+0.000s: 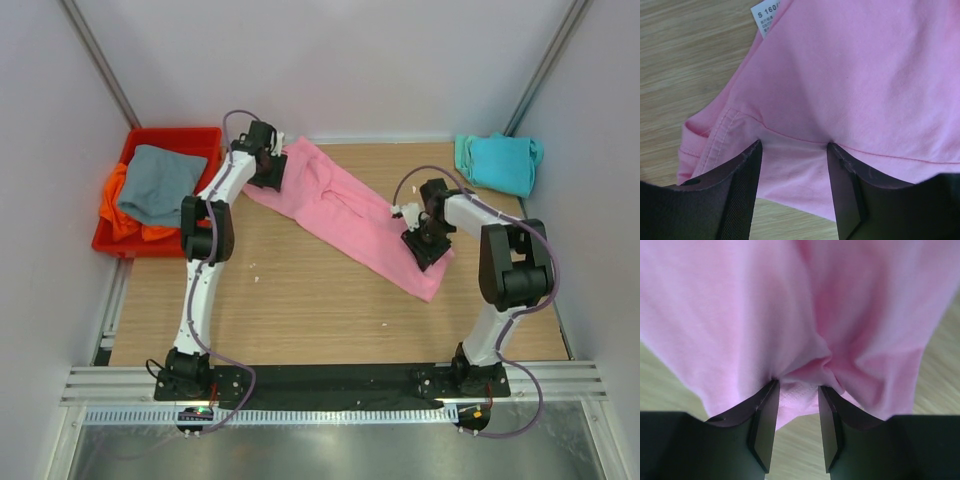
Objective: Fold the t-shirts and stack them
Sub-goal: Fold the tshirt
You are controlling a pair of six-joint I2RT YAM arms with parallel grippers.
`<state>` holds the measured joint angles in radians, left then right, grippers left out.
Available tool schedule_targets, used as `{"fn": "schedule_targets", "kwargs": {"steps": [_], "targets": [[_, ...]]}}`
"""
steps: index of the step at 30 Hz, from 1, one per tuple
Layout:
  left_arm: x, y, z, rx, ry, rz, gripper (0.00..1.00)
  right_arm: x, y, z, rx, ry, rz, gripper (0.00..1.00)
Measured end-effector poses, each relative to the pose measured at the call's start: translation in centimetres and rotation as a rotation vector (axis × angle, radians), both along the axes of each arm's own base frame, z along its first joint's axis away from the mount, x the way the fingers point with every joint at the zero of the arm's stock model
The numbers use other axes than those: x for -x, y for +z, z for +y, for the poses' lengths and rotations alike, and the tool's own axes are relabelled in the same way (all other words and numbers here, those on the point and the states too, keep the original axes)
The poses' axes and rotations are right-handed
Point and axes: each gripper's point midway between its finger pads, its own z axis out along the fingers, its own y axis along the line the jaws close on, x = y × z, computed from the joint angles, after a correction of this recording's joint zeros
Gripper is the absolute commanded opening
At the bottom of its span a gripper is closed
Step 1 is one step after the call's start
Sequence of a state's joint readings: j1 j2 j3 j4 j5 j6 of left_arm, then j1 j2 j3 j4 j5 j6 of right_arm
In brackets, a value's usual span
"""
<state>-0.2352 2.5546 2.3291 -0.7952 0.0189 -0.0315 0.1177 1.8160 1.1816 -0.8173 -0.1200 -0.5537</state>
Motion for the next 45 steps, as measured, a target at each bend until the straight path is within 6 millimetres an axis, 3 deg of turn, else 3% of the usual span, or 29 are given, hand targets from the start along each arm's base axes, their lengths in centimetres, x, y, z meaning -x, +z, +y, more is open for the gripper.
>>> {"fn": "schedule_targets", "kwargs": {"steps": [5,11,16,20,22,24,28,32,35,37,40,45], "targets": [[-0.6,0.1,-0.1,-0.003,-0.009,-0.015,0.59,3.2,0.8,4.7,-0.048,0.115,0.105,0.43],[-1.2,0.3,0.2,-0.025,-0.001,-0.037,0.65,4.6,2.6,9.4,-0.089,0.210,0.126,0.43],[-2.2,0.8,0.3,-0.061,-0.011,-0.084,0.67,6.5,3.2,12.0,-0.122,0.255,0.162,0.44],[-2.7,1.3,-0.1,-0.073,-0.010,-0.113,0.67,6.7,3.8,12.6,-0.137,0.246,0.149,0.45],[-1.9,1.6,-0.4,-0.057,-0.004,-0.101,0.68,6.2,4.7,12.7,-0.142,0.236,0.114,0.46],[0.1,2.4,-1.0,-0.003,0.000,-0.072,0.66,5.3,6.1,12.7,-0.153,0.217,0.052,0.48],[5.5,7.3,-2.8,0.150,-0.015,-0.061,0.64,2.3,9.3,12.6,-0.208,0.124,-0.116,0.49],[9.7,13.8,-6.7,0.303,-0.120,-0.140,0.64,-2.4,12.0,10.2,-0.294,-0.074,-0.277,0.50],[12.3,15.6,-11.7,0.380,-0.246,-0.167,0.64,-6.0,12.8,7.5,-0.344,-0.227,-0.364,0.50],[14.4,14.9,-15.5,0.407,-0.337,-0.138,0.65,-7.7,12.8,6.0,-0.358,-0.297,-0.397,0.50],[17.7,12.3,-20.2,0.423,-0.444,-0.056,0.64,-9.5,12.2,4.8,-0.385,-0.370,-0.405,0.50],[22.3,7.7,-25.2,0.409,-0.547,0.068,0.64,-12.0,12.1,1.8,-0.445,-0.497,-0.416,0.50]]}}
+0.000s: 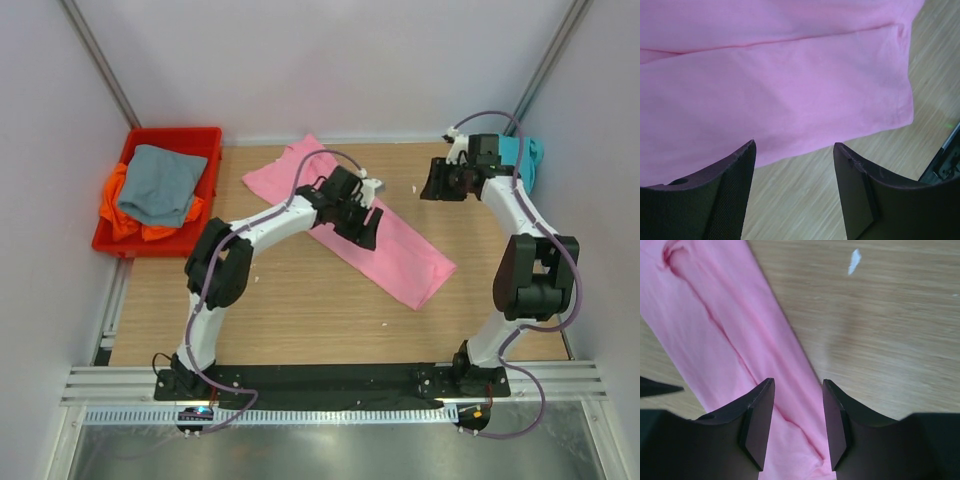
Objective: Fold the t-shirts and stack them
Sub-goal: Fold the tshirt
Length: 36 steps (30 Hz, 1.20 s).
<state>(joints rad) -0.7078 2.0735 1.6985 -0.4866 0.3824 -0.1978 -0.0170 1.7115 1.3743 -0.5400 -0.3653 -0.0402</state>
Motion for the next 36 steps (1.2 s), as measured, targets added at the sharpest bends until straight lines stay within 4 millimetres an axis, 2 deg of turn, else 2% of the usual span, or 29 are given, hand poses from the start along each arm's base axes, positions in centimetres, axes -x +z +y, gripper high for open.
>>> {"fn": "schedule_targets", "kwargs": {"steps": [5,9,13,17,19,23,28,32,33,36], "targets": [[3.0,-2.9,-4.5,-0.016,-0.097,0.045,0.64,-2.0,1.3,-3.9,-0.050,-0.114,-0.048,0.50],[4.8,-4.7,-7.4,-0.016,-0.151,0.073,0.64,-2.3,1.5,-4.9,-0.079,-0.145,-0.058,0.50],[6.3,-6.8,-8.9,-0.022,-0.182,0.117,0.64,-2.4,1.1,-5.8,-0.107,-0.161,-0.048,0.50],[7.2,-6.8,-9.0,0.000,-0.194,0.136,0.63,-2.4,0.7,-6.8,-0.120,-0.179,-0.038,0.50],[8.3,-6.9,-7.9,-0.004,-0.200,0.152,0.63,-2.4,0.5,-7.3,-0.123,-0.185,-0.036,0.50],[11.9,-7.2,-4.1,-0.047,-0.218,0.212,0.62,-2.4,-0.2,-7.7,-0.131,-0.186,-0.023,0.50],[15.8,-7.6,0.9,-0.114,-0.253,0.258,0.63,-2.5,-2.0,-6.6,-0.190,-0.144,0.027,0.50],[16.9,-8.0,4.4,-0.183,-0.262,0.267,0.59,-3.7,-3.9,-5.0,-0.280,-0.079,0.103,0.50],[16.9,-8.1,5.0,-0.195,-0.259,0.278,0.56,-4.1,-4.4,-4.5,-0.303,-0.063,0.131,0.50],[15.9,-8.3,7.3,-0.223,-0.209,0.335,0.54,-5.4,-5.6,-2.7,-0.352,-0.009,0.183,0.50]]}}
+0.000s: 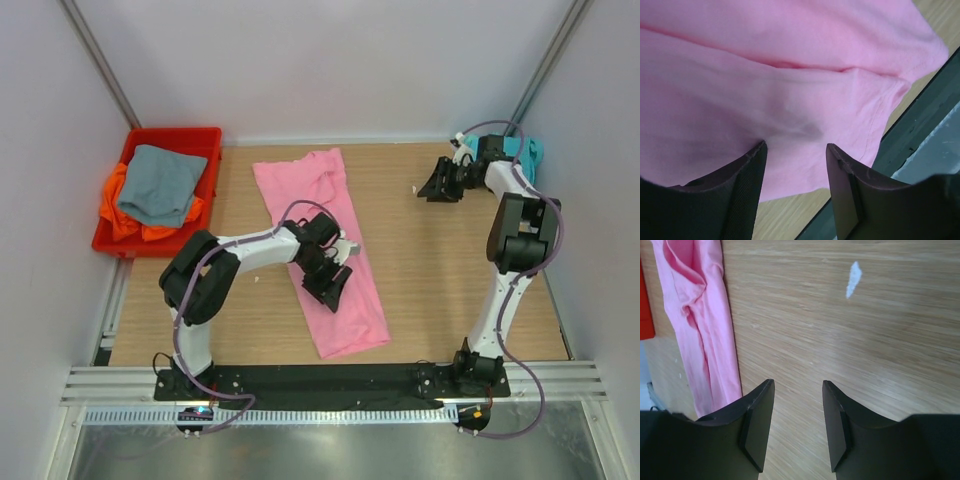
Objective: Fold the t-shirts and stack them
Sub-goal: Fold the tshirt
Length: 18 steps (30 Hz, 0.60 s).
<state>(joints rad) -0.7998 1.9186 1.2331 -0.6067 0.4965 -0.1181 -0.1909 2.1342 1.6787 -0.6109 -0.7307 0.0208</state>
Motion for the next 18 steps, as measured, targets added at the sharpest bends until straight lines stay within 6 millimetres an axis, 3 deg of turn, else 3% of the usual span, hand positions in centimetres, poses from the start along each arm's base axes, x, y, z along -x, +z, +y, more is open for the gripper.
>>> {"fn": "schedule_targets", "kwargs": {"steps": [4,7,12,14,18], "targets": [[-1.6,0.0,3.9,-0.071,0.111,0.077,0.54,-0.1,-0.6,3.3,-0.042,0.077,0.035,0.50],[-1.8,-0.1,5.9,-0.118,0.152,0.100,0.54,-0.8,0.3,6.8,-0.053,0.152,0.019,0.50],[-1.6,-0.2,6.6,-0.154,0.138,0.080,0.54,-2.9,2.8,14.2,-0.097,0.293,-0.072,0.50],[-1.6,-0.2,6.7,-0.161,0.135,0.075,0.54,-2.8,2.7,16.9,-0.113,0.342,-0.078,0.50],[-1.5,-0.2,7.1,-0.180,0.134,0.071,0.55,-2.1,0.6,21.8,-0.126,0.423,-0.046,0.50]]}}
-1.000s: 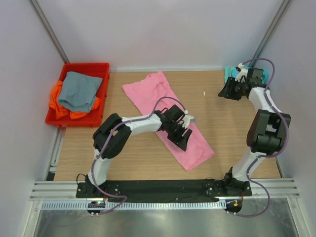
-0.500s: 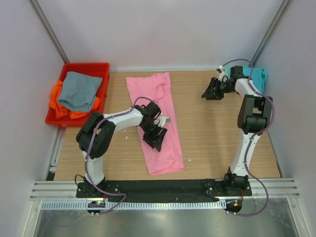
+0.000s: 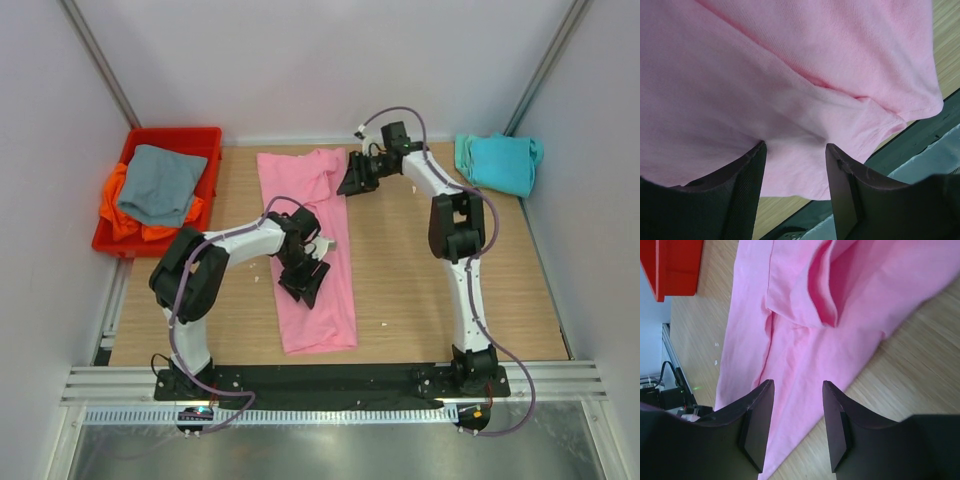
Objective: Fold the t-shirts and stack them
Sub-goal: Fold the tshirt
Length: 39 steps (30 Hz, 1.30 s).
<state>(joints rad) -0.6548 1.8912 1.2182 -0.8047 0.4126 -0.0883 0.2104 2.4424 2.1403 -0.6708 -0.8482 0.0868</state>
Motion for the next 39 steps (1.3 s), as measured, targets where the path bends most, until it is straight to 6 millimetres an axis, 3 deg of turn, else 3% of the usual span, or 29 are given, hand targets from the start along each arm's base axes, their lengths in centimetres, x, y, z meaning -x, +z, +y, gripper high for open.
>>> {"fn": "schedule_targets", "kwargs": {"steps": [6,8,13,21,27,33,39], "targets": [[0.2,0.0,1.2,-0.045,-0.015,-0.027,0.55,1.0,-4.1,4.7,0.008,0.063,0.067,0.50],[0.2,0.0,1.6,-0.062,-0.018,-0.036,0.55,1.3,-5.0,5.3,0.011,0.067,0.089,0.50],[0.3,0.0,2.5,-0.089,-0.043,-0.053,0.56,1.3,-5.2,5.7,0.020,0.054,0.097,0.51],[0.7,0.0,3.2,-0.102,-0.069,-0.066,0.56,1.9,-5.5,4.5,0.063,0.034,0.102,0.51],[1.0,0.0,2.9,-0.097,-0.096,-0.070,0.56,1.4,-5.5,2.0,0.079,-0.014,0.130,0.50],[0.9,0.1,0.6,-0.067,-0.144,-0.076,0.55,0.7,-5.6,-0.7,0.085,-0.063,0.158,0.51],[1.7,0.2,-1.5,-0.050,-0.206,-0.084,0.55,0.5,-5.5,-1.3,0.094,-0.072,0.161,0.51]]}}
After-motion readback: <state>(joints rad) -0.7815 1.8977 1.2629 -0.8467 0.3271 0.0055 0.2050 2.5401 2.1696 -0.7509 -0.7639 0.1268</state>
